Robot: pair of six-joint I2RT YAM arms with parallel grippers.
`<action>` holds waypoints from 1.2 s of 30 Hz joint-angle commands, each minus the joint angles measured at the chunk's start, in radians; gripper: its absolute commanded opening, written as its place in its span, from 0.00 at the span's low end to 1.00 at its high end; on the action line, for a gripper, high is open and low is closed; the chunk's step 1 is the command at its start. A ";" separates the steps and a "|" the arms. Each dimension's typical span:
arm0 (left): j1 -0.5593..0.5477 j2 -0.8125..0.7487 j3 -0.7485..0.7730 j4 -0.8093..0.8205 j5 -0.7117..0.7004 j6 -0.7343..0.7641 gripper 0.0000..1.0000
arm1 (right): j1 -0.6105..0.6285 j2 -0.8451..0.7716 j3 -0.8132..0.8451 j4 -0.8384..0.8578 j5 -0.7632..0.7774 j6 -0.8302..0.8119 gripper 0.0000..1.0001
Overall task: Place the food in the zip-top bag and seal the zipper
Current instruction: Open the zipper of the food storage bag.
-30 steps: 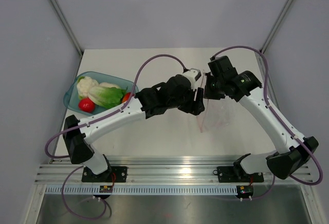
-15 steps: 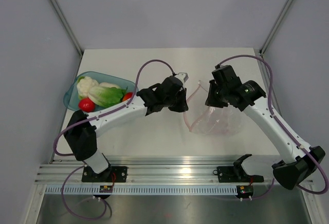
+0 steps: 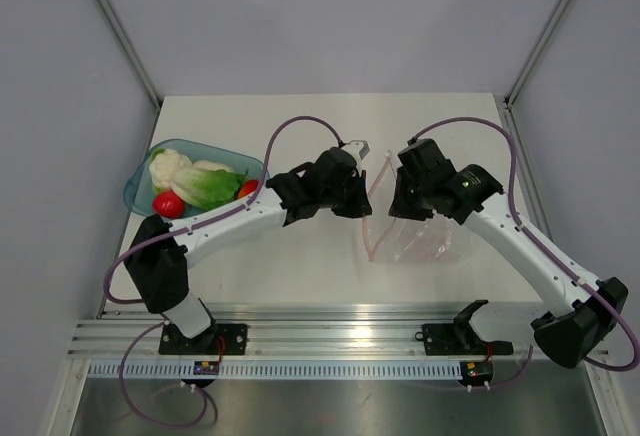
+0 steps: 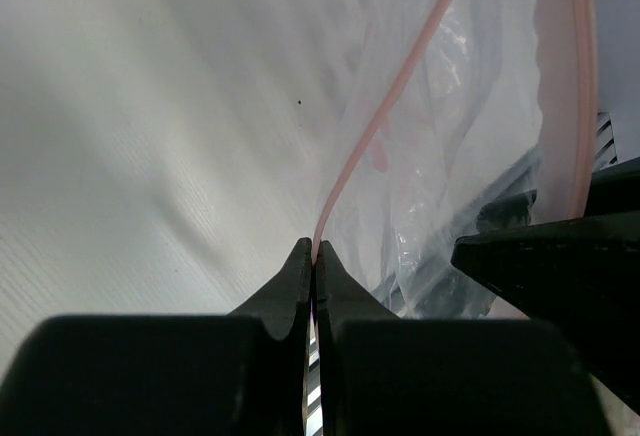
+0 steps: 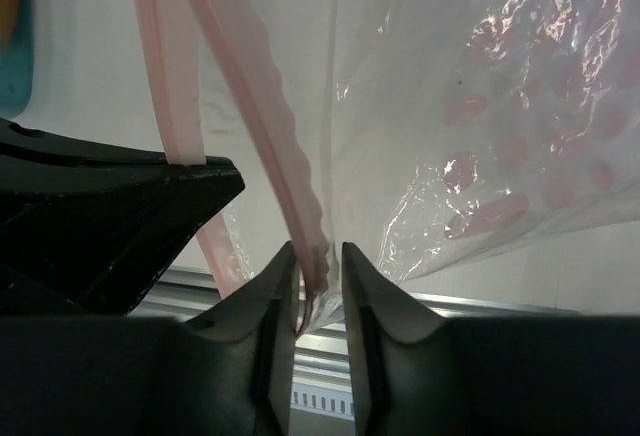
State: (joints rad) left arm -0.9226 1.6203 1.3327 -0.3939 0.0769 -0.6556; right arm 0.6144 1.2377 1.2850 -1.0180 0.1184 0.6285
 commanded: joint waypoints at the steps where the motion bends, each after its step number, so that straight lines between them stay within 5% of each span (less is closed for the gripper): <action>1: 0.007 -0.027 0.005 0.050 0.024 -0.013 0.00 | 0.027 -0.024 -0.013 0.030 0.052 0.059 0.27; 4: 0.021 -0.025 -0.003 0.046 0.029 -0.013 0.00 | 0.045 -0.049 -0.033 0.050 0.078 0.094 0.00; 11: 0.102 -0.066 -0.072 0.037 0.041 0.037 0.00 | 0.058 -0.099 -0.073 0.093 0.110 0.131 0.00; 26: 0.199 -0.065 -0.047 -0.069 0.047 0.119 0.00 | 0.058 0.080 0.060 0.225 -0.022 0.057 0.00; 28: 0.205 -0.056 0.000 -0.118 0.046 0.134 0.12 | 0.058 0.100 0.057 0.223 -0.020 0.068 0.00; 31: 0.223 -0.053 0.043 -0.200 0.035 0.198 0.65 | 0.058 0.115 0.039 0.234 -0.013 0.092 0.00; 34: 0.284 -0.094 0.072 -0.263 0.027 0.244 0.81 | 0.058 0.118 0.017 0.252 -0.002 0.097 0.00; 36: 0.339 -0.148 0.066 -0.292 0.023 0.255 0.81 | 0.058 0.137 0.027 0.245 0.009 0.088 0.00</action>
State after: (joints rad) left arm -0.6590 1.5585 1.3594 -0.6106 0.1062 -0.4599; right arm 0.6621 1.3651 1.3014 -0.8112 0.1116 0.7120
